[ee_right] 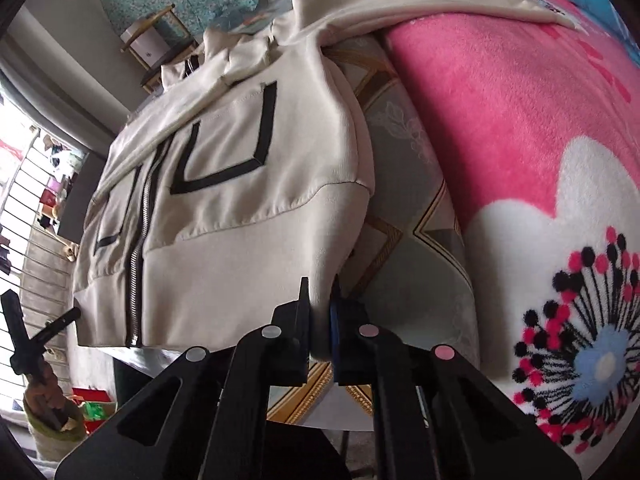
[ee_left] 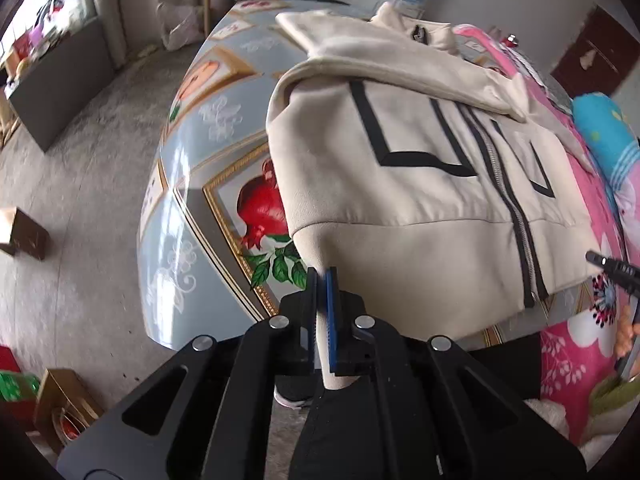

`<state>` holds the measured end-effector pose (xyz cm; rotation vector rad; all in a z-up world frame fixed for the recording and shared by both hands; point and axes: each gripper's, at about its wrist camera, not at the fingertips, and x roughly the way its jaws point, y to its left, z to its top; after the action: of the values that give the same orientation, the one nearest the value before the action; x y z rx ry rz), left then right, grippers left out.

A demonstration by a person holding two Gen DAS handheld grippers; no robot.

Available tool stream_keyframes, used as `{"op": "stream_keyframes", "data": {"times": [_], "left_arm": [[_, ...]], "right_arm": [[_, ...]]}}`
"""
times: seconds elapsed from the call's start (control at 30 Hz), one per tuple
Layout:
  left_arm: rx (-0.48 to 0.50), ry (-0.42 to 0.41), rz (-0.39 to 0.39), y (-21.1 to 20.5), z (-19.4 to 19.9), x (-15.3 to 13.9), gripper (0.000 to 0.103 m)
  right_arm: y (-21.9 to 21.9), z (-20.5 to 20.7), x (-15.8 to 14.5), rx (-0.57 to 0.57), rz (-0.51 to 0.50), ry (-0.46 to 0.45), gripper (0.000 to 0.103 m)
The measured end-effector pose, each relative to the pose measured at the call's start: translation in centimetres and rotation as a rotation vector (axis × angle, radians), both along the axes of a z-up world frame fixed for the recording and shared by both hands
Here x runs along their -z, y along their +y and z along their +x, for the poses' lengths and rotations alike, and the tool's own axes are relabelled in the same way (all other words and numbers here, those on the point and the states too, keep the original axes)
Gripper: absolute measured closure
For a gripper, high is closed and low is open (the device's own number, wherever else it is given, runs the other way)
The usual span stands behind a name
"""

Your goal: Fold large clothes

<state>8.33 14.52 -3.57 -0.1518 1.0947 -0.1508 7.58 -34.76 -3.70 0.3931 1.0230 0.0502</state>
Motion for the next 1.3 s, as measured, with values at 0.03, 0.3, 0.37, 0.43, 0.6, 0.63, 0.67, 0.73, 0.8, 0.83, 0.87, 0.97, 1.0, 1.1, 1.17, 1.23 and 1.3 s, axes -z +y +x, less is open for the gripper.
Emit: {"op": "stream_keyframes", "data": {"times": [0.03,0.3,0.37,0.43,0.6,0.63,0.67,0.73,0.8,0.83,0.87,0.97,1.0,1.1,1.17,1.23,1.3], "left_arm": [[0.016,-0.038,0.009,0.3,-0.5,-1.7,0.099],[0.021,0.003,0.050,2.2,-1.0,-3.4,0.099],[0.036,0.111,0.041,2.3,-0.7,-0.1,0.099],[0.025,0.194,0.088,2.4,-0.7,2.3,0.099],[-0.014,0.126,0.091,4.6,-0.3,-0.9,0.093],[-0.019,0.088,0.104,4.7,0.1,-2.1,0.086],[-0.018,0.062,0.115,4.7,0.6,-2.9,0.082],[-0.004,0.012,0.125,3.9,2.2,-4.3,0.080],[0.021,-0.031,0.119,2.3,4.7,-5.5,0.073],[0.032,-0.063,0.121,1.3,6.1,-6.0,0.059],[0.035,-0.088,0.131,0.5,7.4,-6.5,0.042],[0.049,-0.129,0.165,-2.6,12.5,-7.6,0.035],[0.062,-0.130,0.164,-3.7,13.9,-7.8,0.031],[0.087,-0.123,0.180,-6.9,18.7,-7.6,0.024],[0.119,-0.112,0.209,-9.3,21.7,-6.7,0.020],[0.129,-0.104,0.248,-11.2,24.1,-5.4,0.019],[0.144,-0.085,0.281,-13.0,26.5,-3.9,0.019]], "right_arm": [[0.1,-0.4,-1.2,-0.006,-0.008,-0.027,0.097],[0.5,-2.3,-0.2,-0.029,0.029,0.021,0.098],[-0.5,-2.3,2.7,-0.005,0.057,0.108,0.098],[-1.6,-2.3,3.9,0.026,0.103,0.144,0.097],[-1.7,-1.7,-1.4,-0.025,-0.037,0.016,0.068],[-1.5,-1.0,-2.4,-0.036,-0.048,-0.014,0.062],[-1.3,-0.1,-3.0,-0.050,-0.049,-0.036,0.061],[-0.2,2.0,-4.1,-0.086,-0.072,-0.083,0.061],[1.4,5.1,-4.7,-0.134,-0.129,-0.122,0.061],[2.1,6.5,-5.0,-0.160,-0.155,-0.140,0.061],[2.7,8.2,-5.3,-0.184,-0.188,-0.162,0.057],[2.7,12.6,-6.8,-0.194,-0.230,-0.207,0.042],[2.0,14.0,-7.2,-0.175,-0.210,-0.210,0.041],[-2.0,16.9,-8.2,-0.099,-0.101,-0.194,0.041],[-5.1,18.3,-8.0,-0.027,-0.058,-0.170,0.041],[-9.1,19.2,-7.5,0.065,-0.017,-0.143,0.041],[-13.2,19.6,-6.8,0.168,0.028,-0.113,0.041]]}}
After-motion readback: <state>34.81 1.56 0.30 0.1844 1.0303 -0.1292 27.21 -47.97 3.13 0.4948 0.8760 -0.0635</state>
